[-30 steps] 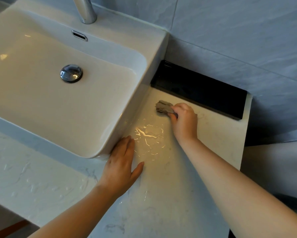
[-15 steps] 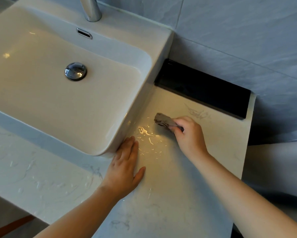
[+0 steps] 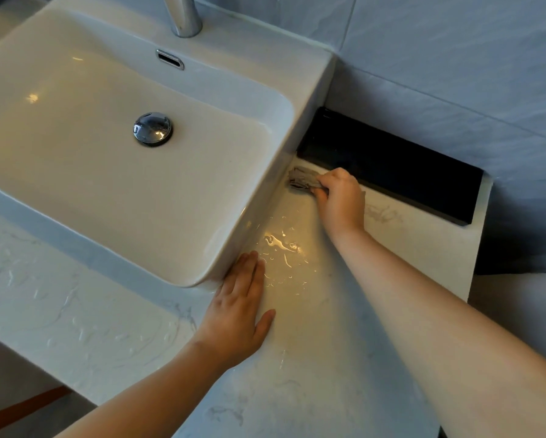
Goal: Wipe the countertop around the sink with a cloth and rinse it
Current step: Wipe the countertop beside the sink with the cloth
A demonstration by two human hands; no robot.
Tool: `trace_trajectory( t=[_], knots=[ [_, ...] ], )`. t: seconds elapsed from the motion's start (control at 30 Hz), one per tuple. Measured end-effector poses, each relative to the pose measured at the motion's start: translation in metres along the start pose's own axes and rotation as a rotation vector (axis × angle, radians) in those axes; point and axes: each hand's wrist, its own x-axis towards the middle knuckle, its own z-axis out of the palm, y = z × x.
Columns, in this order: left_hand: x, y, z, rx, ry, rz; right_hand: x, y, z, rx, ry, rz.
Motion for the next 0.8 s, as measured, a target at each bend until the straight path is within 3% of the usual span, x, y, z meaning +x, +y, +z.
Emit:
trace_trajectory(
  t=[0.17, 0.33, 0.53, 0.8],
  knots=[
    [-0.001, 0.001, -0.003, -0.016, -0.012, -0.001, -0.042, -0.002, 0.000, 0.046, -0.070, -0.121],
    [-0.002, -0.002, -0.012, -0.120, 0.032, -0.014, -0.076, -0.006, -0.001, 0.063, -0.081, -0.125],
    [-0.022, -0.008, -0.019, -0.098, 0.029, 0.025, -0.087, -0.014, -0.021, 0.135, -0.263, -0.143],
    [-0.040, -0.020, -0.016, 0.004, 0.086, 0.025, 0.001, -0.015, -0.013, -0.088, 0.008, -0.101]
  ],
)
